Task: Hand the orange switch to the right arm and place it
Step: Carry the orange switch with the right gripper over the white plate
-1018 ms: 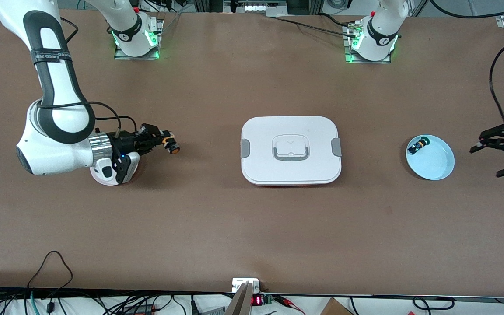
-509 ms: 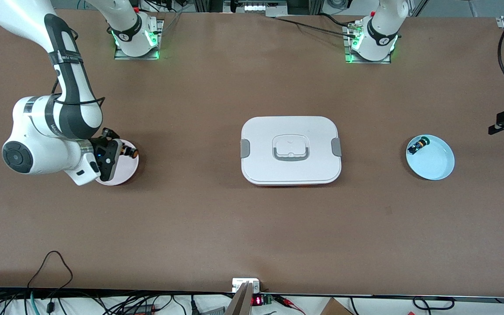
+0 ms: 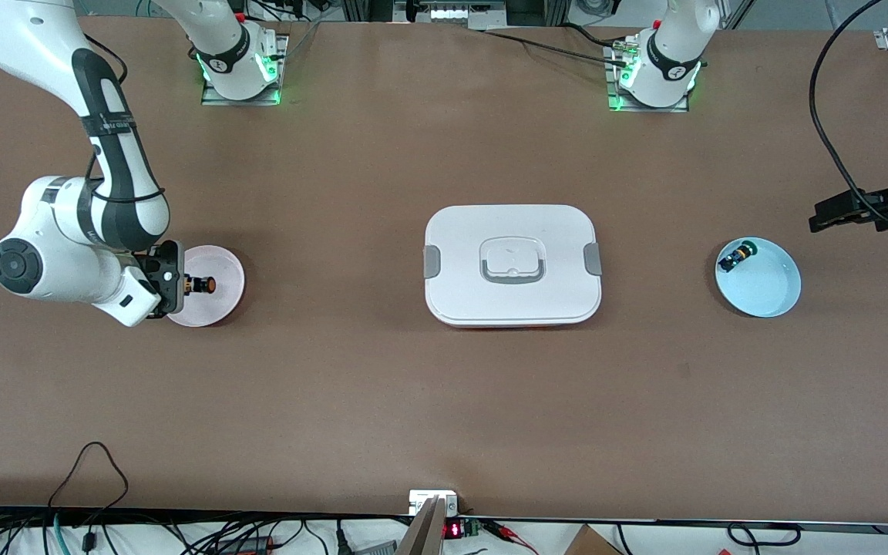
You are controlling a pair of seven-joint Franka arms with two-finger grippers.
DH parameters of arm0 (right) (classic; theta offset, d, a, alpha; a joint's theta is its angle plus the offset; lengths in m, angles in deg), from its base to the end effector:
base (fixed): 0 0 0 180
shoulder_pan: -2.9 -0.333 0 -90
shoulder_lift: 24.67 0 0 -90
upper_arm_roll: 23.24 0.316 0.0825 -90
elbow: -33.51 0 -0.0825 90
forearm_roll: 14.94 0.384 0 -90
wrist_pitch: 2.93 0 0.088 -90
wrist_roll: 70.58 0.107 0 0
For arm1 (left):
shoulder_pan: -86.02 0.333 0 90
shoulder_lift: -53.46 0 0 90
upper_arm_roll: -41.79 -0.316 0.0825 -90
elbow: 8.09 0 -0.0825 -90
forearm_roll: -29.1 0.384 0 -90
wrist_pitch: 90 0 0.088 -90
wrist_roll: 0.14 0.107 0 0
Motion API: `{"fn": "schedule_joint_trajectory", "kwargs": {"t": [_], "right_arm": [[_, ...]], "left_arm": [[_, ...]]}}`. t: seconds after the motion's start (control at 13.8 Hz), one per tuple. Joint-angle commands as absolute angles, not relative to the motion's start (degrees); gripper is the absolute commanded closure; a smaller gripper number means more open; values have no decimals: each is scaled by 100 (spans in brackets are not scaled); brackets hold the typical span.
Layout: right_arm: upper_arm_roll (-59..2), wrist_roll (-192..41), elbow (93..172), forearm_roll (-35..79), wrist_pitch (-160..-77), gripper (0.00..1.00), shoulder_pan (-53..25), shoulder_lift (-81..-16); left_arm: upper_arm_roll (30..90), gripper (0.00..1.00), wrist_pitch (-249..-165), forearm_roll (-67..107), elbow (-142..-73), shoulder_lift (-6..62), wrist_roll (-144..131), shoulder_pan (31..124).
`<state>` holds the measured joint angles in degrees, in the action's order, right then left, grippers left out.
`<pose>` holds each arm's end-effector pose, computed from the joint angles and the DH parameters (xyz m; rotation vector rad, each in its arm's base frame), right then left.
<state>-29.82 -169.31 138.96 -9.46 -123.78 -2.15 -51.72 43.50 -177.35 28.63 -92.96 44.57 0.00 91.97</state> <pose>0.6209 -0.0083 0.2574 -2.0187 -2.1774 0.1629 0.5928 0.0444 0.5735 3.1177 0.1119 -0.1737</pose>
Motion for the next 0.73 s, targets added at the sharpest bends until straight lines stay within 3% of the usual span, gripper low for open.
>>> {"fn": "schedule_joint_trajectory", "kwargs": {"t": [0.0, 0.51, 0.58, 0.65], "right_arm": [[-2922, -17262, 14407, -1019, -12948, 89, -150, -5060], [-2931, -17315, 15014, -1080, -14047, 87, -159, -5113], [-2931, -17176, 15015, -1063, -14039, 68, -150, -5104], [-2931, -16966, 15015, -1028, -13995, 1, -141, -5095]], "left_arm": [[4381, 0, -17569, 2945, -9220, 4484, -322, 9209], [4478, 0, -17569, 2945, -9071, 4432, -234, 9217], [4478, 0, -17569, 2945, -8983, 4371, -243, 9226], [4469, 0, -17569, 2945, -8904, 4301, -252, 9235]]}}
